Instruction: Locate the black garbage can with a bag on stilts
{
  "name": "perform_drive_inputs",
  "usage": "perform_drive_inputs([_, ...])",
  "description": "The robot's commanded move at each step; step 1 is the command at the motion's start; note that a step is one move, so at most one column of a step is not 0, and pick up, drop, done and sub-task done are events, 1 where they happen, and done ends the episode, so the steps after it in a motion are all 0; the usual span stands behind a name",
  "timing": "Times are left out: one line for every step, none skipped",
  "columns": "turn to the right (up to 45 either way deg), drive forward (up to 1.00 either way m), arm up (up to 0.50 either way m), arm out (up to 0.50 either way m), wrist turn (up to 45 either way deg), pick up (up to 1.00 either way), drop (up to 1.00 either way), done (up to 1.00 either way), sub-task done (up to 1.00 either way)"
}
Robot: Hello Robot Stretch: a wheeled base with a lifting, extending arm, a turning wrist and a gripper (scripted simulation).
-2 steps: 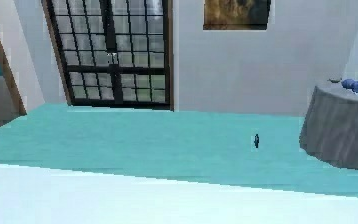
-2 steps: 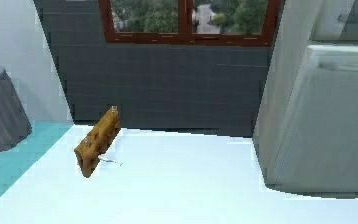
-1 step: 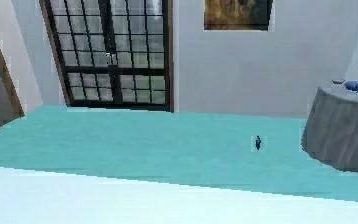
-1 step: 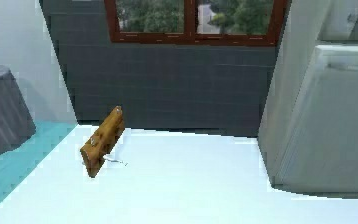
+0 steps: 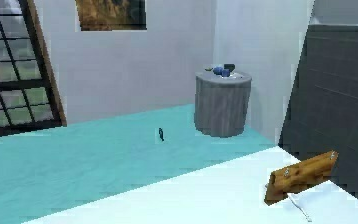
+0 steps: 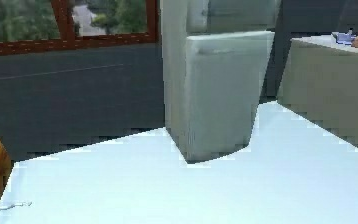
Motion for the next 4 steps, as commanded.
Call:
perform_drive_inputs([0.0,0.3,0.0,0.0,0.0,0.0,0.0,0.0,0.0])
perform_drive_inputs([-45.0,0.0,0.0,0.0,0.0,0.0,0.0,0.0,0.0])
perform_drive_inputs([-42.0,0.0,0.0,0.0,0.0,0.0,0.0,0.0,0.0])
perform_drive_inputs([0.0,0.5,0.0,0.0,0.0,0.0,0.0,0.0,0.0])
